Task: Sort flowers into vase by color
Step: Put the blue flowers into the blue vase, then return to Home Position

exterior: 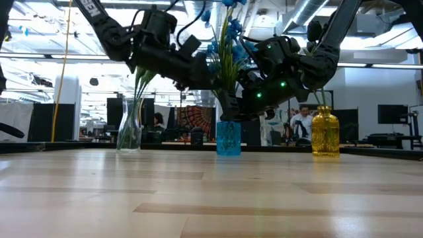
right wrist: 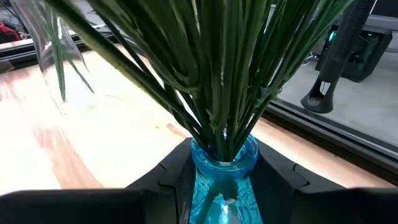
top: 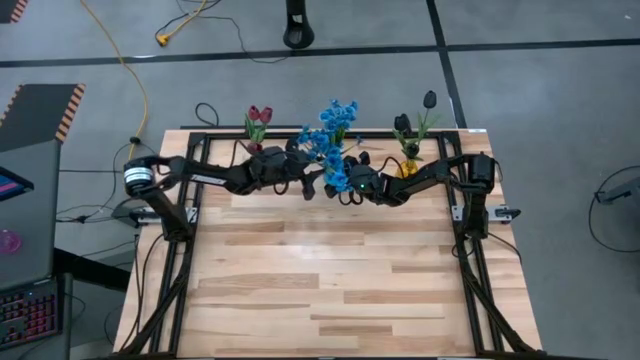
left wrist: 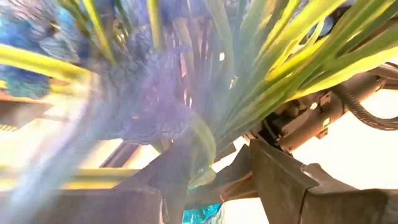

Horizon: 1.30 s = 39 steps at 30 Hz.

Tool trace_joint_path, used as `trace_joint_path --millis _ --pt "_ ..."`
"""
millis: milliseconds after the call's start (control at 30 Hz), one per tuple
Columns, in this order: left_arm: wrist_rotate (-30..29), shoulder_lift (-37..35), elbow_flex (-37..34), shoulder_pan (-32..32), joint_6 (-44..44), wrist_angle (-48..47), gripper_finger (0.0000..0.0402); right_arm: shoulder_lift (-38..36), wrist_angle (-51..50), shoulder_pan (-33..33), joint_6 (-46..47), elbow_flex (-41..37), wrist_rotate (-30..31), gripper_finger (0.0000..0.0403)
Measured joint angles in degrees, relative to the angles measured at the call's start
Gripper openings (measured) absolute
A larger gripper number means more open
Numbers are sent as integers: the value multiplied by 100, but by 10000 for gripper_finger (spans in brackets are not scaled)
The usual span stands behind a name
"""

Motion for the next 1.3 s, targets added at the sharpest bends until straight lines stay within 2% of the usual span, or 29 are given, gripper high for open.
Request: trace_joint_path --millis 267,400,667,767,933,1300 --pt "5 -674 2 -19 153 -1134 155 0 -2 0 2 0 0 158" --pt "4 -879 2 -127 350 -1411 155 0 -3 0 9 0 0 164" --pt "-33 -1141 2 -456 677 -1437 155 0 2 0 4 0 13 234" --pt "-96 -1258 3 -554 778 -1600 155 0 7 0 0 0 13 249" --pt "-330 -1554 4 -677 782 -2081 155 -60 -69 0 -5 0 9 252" --pt "-343 -2251 7 -778 837 -2847 155 -197 -275 9 -9 7 -15 253"
